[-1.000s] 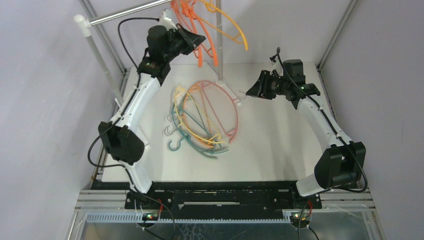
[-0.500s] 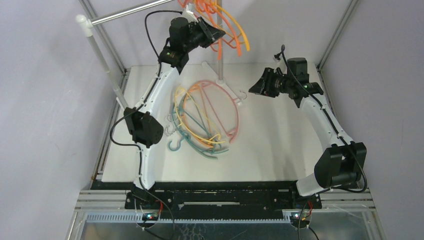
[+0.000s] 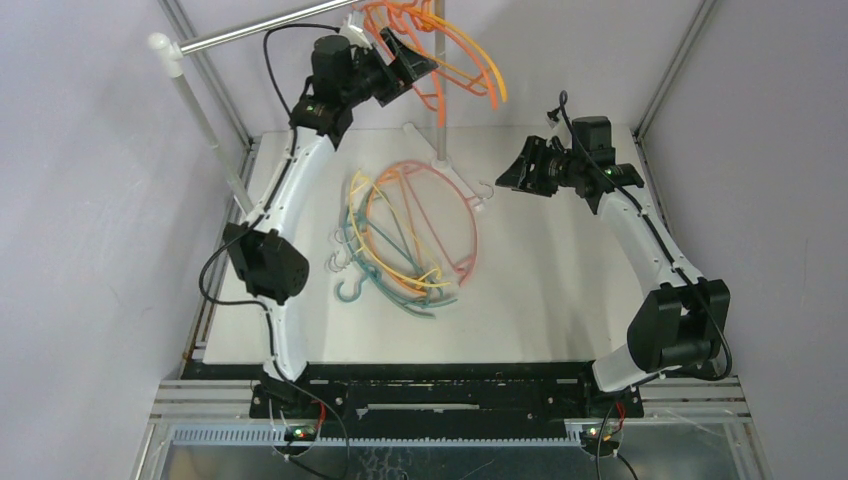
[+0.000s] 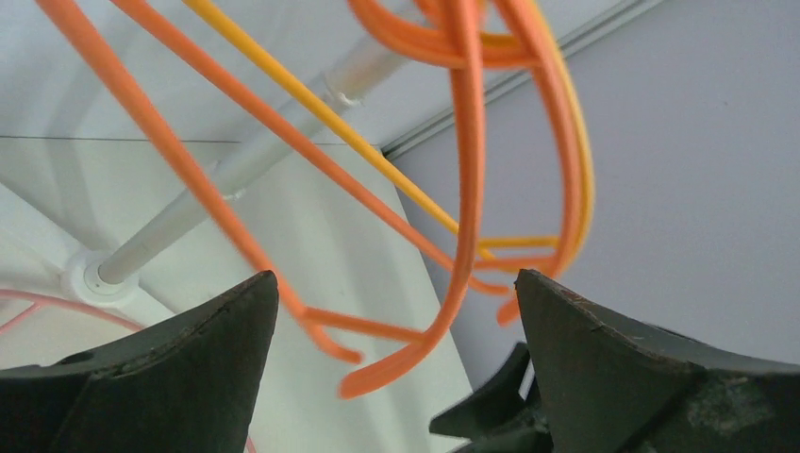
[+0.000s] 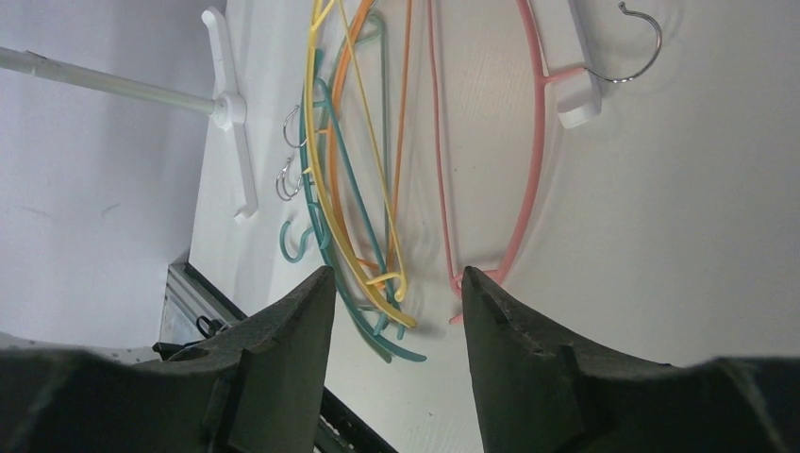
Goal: Organize the hangers
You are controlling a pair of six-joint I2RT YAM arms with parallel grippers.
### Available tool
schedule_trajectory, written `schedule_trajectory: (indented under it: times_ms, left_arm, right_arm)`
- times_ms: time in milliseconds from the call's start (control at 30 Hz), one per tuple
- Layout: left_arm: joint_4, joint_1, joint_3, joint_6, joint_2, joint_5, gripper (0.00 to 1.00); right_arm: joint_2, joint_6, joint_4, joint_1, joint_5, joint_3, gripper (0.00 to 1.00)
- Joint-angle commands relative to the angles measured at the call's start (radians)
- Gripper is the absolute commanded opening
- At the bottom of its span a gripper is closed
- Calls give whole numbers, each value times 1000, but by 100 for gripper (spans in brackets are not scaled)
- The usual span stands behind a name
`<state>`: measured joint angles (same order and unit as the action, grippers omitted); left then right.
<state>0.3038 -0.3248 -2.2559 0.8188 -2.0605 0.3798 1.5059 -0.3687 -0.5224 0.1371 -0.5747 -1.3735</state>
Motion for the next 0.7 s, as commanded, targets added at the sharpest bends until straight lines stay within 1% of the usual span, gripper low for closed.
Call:
schedule_trajectory:
  times_ms: [0, 200, 300, 400, 533, 600, 667]
  left_arm:
    - [-39, 8, 99, -55, 183, 60, 100]
    - [-84, 27, 281, -57, 339, 101, 100]
    - [-77, 35, 400, -88, 422, 90, 100]
    - [-85, 55, 564, -105, 498, 66, 100]
    - [-17, 69, 756, -216, 590, -33, 100]
    - [4, 77, 841, -249, 624, -68, 99]
    - [-11, 87, 934, -253, 662, -83, 100]
  right_arm:
    - [-27, 11, 8, 0, 33, -26, 60]
    - [-64, 39, -12, 31, 91, 0, 62]
    - [-91, 82, -55, 76, 142, 1, 62]
    - [-112, 162, -122, 170, 206, 6, 62]
    - [-164, 314, -172, 345, 344, 43, 62]
    - [-176, 353, -178, 438, 395, 55, 62]
    - [-167, 361, -169, 506, 406, 56, 62]
